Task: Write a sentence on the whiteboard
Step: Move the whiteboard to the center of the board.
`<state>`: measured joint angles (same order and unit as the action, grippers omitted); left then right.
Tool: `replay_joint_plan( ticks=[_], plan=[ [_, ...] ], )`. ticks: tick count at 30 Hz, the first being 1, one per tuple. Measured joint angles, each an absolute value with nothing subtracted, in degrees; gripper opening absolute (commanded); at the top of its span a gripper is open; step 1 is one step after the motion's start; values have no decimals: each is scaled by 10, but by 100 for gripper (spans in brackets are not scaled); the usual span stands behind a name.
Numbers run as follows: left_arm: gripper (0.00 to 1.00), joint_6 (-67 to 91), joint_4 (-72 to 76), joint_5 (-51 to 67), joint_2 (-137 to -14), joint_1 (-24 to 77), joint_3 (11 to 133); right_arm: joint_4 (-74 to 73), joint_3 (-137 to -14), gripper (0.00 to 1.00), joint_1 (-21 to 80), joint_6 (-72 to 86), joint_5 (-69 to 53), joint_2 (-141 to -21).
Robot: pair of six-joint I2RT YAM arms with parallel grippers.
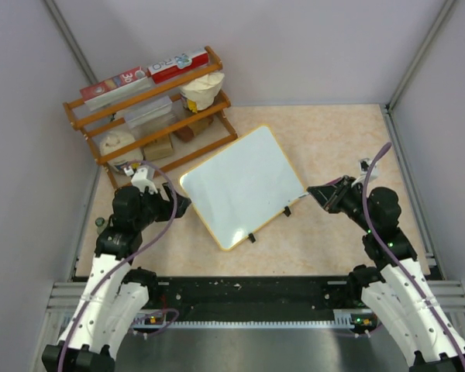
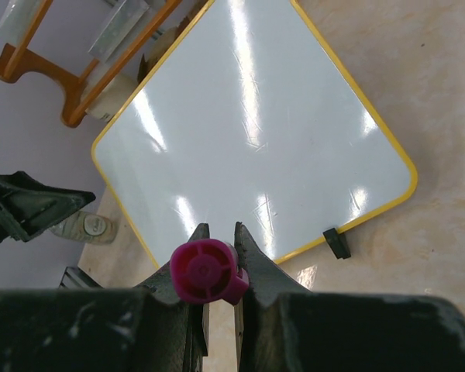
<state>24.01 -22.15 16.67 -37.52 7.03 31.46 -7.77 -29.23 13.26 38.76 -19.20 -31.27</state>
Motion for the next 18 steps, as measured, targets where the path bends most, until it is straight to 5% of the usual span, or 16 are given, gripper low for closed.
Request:
replay_joint_plan(
  ticks=[3,9,18],
  plan=[
    [88,241,-239,146,-357,97,339,-78,-292,0,133,387,-191,-312],
    [88,243,-232,112,-377,210,363,-78,-292,0,133,385,-183,-314],
    [84,220,-180,78,-596,434,425,-100,-292,0,123,378,-169,-324]
  ],
)
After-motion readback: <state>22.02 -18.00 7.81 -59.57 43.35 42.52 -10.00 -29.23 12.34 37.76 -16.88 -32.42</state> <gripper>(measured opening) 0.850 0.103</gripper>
